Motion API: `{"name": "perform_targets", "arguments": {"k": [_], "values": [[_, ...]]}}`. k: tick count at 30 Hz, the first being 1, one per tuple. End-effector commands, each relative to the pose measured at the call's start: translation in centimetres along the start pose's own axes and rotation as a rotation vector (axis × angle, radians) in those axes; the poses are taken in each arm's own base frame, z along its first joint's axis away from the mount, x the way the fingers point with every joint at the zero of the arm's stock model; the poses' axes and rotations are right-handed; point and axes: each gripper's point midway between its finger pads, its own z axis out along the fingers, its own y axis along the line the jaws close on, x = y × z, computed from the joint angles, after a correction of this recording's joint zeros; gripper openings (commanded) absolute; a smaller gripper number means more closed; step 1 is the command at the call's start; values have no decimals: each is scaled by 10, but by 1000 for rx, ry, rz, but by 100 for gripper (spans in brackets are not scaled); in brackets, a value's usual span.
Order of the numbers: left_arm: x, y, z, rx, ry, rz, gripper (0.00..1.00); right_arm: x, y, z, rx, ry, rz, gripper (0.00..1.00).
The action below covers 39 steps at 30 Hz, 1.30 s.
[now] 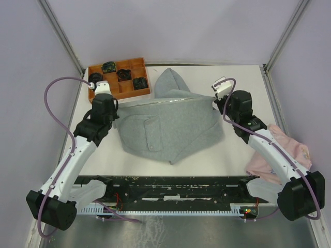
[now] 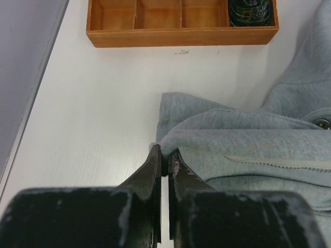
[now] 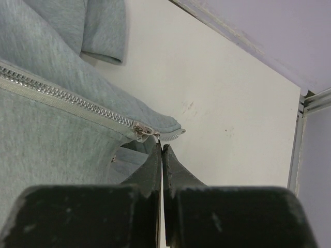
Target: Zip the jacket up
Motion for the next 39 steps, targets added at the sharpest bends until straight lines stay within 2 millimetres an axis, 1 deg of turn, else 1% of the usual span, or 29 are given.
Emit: {"name": "perform_targets", "arguments": {"k": [1,3,4,6,8,12,14,15,17,20,22,23,25,26,27,28,30,31,33,34,35,37,39], "values": [[-27,48,-7,-198,-99,-14,3,-12,-58,-10,235,-23,55,0],[-34,57,-12,-235,-115,-13,3,-17,-67,-14,258,-31,69,0],[-41,62,-17,-261,-129,-18,3,-23,-72,-17,269,-41,73,0],[-61,74,-29,-309,-164,-35,3,-35,-84,-24,294,-56,73,0],[-82,81,-41,-325,-202,-59,3,-53,-99,-33,326,-78,71,0],[-122,86,-65,-319,-281,-103,3,-79,-115,-52,362,-120,65,0],[-134,92,-74,-338,-313,-113,3,-82,-122,-58,381,-116,65,0],[-134,95,-74,-354,-310,-109,3,-74,-128,-59,400,-78,70,0],[-122,89,-65,-337,-287,-100,3,-62,-125,-58,396,-49,86,0],[-87,89,-41,-368,-209,-62,3,-37,-115,-51,377,-6,128,0],[-68,91,-26,-392,-170,-50,3,-17,-109,-46,366,37,144,0],[-60,88,-19,-372,-155,-55,3,-11,-103,-43,343,45,150,0],[-49,73,-10,-292,-124,-73,3,-8,-86,-36,263,27,176,0],[-43,67,-7,-259,-107,-77,3,-10,-72,-32,192,1,193,0],[-35,63,-4,-237,-89,-79,3,-10,-62,-28,140,-12,214,0],[-28,60,-2,-223,-70,-77,5,-10,-52,-25,95,-17,239,2],[-16,60,-1,-215,-44,-78,16,-7,-33,-19,17,-18,304,8],[-12,60,-3,-213,-43,-82,23,-4,-23,-16,-18,-14,331,12],[-9,61,-7,-205,-48,-96,43,-4,-1,-11,-87,-27,371,20],[-9,61,-10,-200,-52,-105,50,-4,9,-11,-120,-28,377,24],[-9,61,-12,-194,-54,-109,56,-4,19,-10,-149,-27,380,29],[-12,56,-17,-154,-51,-113,64,-5,38,-12,-203,-26,384,34],[-13,51,-23,-117,-37,-113,68,-6,53,-16,-247,-24,406,38]]}}
